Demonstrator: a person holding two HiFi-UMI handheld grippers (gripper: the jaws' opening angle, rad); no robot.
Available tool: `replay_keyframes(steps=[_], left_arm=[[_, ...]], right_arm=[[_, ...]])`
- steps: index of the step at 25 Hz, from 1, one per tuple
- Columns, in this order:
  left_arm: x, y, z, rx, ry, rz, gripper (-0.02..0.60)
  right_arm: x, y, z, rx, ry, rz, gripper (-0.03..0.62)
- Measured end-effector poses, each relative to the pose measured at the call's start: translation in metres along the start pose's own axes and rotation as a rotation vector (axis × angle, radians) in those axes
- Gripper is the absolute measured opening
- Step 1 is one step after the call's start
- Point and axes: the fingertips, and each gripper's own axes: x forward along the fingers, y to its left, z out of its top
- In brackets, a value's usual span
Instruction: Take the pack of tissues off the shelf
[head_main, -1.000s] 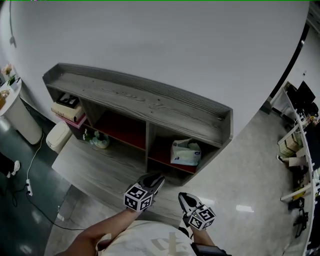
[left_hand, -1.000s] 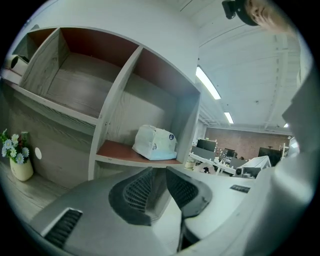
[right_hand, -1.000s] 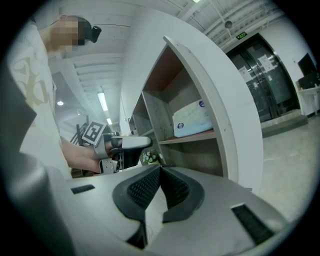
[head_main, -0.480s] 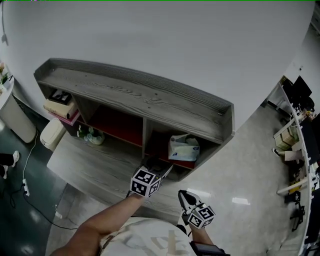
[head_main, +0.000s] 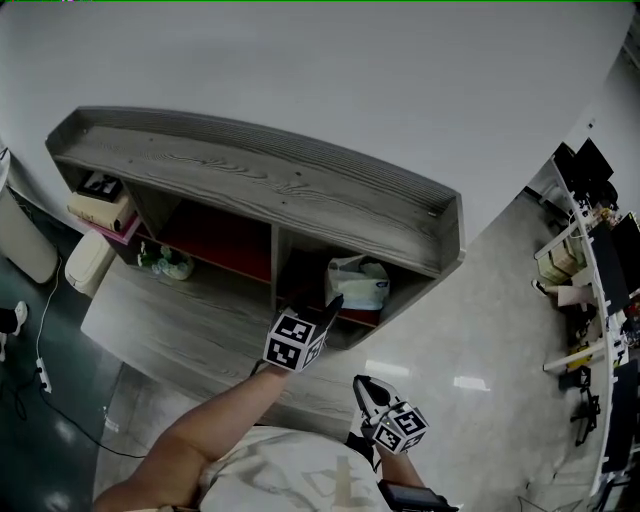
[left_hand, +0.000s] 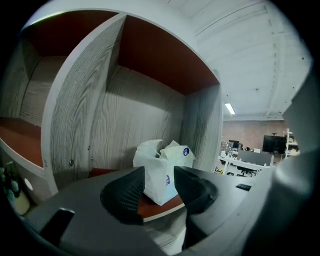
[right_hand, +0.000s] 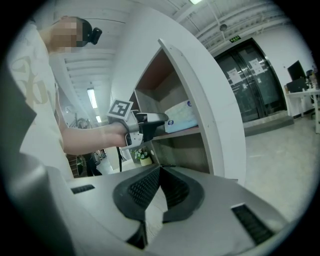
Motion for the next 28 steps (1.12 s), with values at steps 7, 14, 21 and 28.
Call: replay_keyframes(steps=[7, 14, 21, 28], left_arm=[[0.009, 0.001, -0.006, 0.012, 0.051, 0.023, 0.138], [0.003, 0.004, -0.007, 0.019, 0.058, 0.041, 0.081], [-0.006, 0.015, -0.009, 0.019, 0.033, 0.073, 0.044], [-0.020, 0.018, -0.006, 0.027, 0.003, 0.080, 0.041]], right_arm=[[-0.005, -0.005, -0.003, 0.010, -0.009, -0.013, 0.005], [0.000, -0.010, 0.003, 0.009, -0.025, 0.002, 0.005], [0.004, -0.006, -0.008, 0.018, -0.019, 0.016, 0.005], [0.006, -0.014, 0.000, -0.001, -0.043, 0.009, 0.005]])
